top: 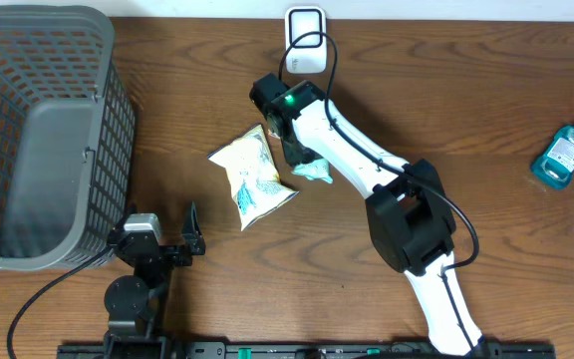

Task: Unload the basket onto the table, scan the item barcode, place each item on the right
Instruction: 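Grasp the Zappy wipes packet with the right gripper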

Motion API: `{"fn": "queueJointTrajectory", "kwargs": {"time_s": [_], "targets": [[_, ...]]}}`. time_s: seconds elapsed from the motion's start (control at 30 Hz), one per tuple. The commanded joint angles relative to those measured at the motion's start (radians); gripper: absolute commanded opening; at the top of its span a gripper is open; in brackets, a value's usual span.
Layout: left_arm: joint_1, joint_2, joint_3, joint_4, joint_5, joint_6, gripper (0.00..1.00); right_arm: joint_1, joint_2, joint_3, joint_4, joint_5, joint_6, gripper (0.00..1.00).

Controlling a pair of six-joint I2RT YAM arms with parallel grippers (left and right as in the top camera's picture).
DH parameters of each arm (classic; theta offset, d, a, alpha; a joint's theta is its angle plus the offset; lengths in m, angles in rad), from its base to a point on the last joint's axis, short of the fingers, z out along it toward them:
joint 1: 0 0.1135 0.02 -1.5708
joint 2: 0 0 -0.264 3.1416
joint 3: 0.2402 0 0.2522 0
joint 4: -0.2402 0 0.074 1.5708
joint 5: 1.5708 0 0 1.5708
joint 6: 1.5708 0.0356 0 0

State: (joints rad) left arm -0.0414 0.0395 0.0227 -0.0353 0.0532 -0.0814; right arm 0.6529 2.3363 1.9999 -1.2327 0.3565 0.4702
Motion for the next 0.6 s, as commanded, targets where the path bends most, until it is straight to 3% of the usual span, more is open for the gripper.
{"fn": "queueJointTrajectory", "kwargs": {"time_s": [0.0, 0.33, 0.57], "targets": [[-0.002, -0.003, -0.019, -0.031, -0.002, -0.006, 0.98, 0.009, 0.000, -0.001, -0.060, 0.028, -0.127, 0.61], [-0.002, -0.003, -0.019, -0.031, -0.002, -0.006, 0.98, 0.019, -0.024, 0.010, -0.008, 0.019, -0.158, 0.72], [-0.002, -0.003, -0.019, -0.031, -0.002, -0.006, 0.98, 0.028, 0.033, -0.029, 0.133, 0.054, -0.245, 0.62]]}}
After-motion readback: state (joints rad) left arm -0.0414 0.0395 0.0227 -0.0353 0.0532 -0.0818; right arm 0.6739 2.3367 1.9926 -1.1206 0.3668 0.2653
